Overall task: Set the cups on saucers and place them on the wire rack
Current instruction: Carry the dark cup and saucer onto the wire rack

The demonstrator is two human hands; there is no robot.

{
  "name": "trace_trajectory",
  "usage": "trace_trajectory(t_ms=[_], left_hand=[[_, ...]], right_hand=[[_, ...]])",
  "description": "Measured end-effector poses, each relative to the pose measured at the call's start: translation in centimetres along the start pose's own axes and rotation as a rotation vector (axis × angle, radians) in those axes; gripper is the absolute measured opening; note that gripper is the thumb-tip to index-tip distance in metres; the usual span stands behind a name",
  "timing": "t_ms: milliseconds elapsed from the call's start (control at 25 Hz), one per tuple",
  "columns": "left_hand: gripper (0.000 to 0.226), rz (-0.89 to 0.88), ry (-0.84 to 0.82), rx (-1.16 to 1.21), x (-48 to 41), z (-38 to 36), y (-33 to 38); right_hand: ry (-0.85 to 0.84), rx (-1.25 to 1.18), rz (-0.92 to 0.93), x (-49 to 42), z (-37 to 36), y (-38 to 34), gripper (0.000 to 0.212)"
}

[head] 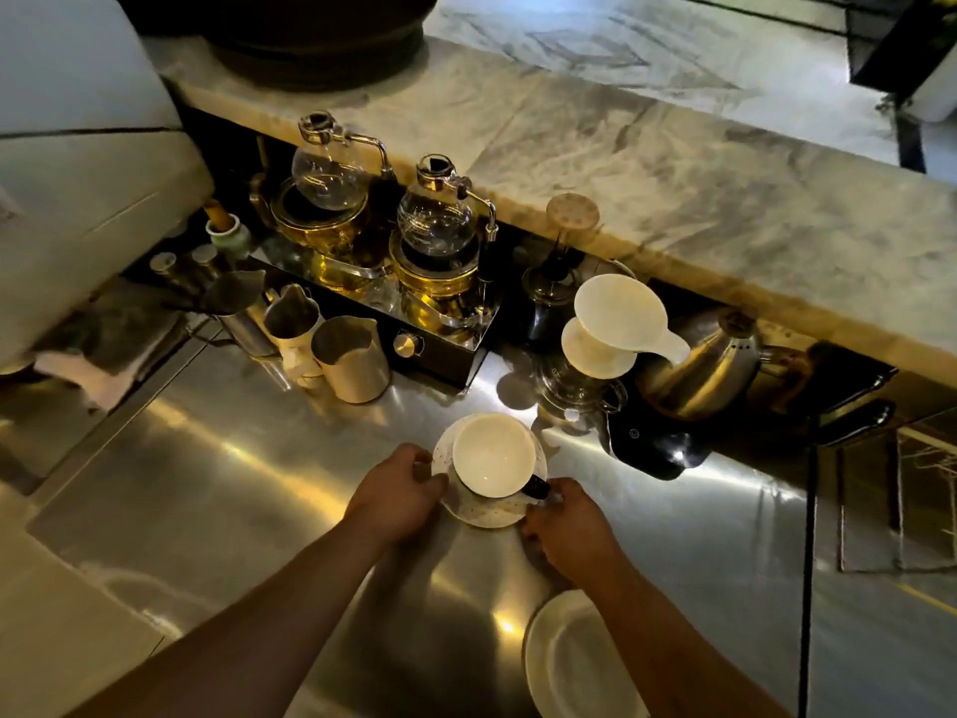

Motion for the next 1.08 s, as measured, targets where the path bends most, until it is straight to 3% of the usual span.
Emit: trace_trajectory(t_ms=[160,360,560,800,1080], left_hand=[[0.021,0.002,-0.063,0.004,-1.6,-0.4,-0.3],[0.009,-0.027,-0.046,-0.059,-2.3,-0.7,-0.5],[0.012,-0.063,-0.033,-0.016,-1.5,-0.5,0.3],[0.015,-0.115,-0.031,0.081,2.1,0.8,4.4],[0.009,-0.223,-0.026,0.195,9.4,1.1,12.4]], right_hand=[[0.018,-0.176,-0.118,-0.9,-0.8,-0.1,0.02],[0.043,-0.171,-0.129,-1.0,-0.6,-0.4,0.026],[0.071,-0.205,-0.107,-0.3,0.1,-0.6,0.025],[0.133,-0.299,-0.142,3.7,4.6,-1.2,0.027],[0.243,-0.367,-0.029,10.2,12.6,0.4,0.023]])
Point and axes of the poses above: each hand's wrist, its own x-axis away from the middle knuckle, its own z-axis out of the back of the hand, y = z × x, the point moved 3 cm from there along -x, towards the middle knuckle, and after that the axes turned 3 degrees about y, right-handed, at the moved point
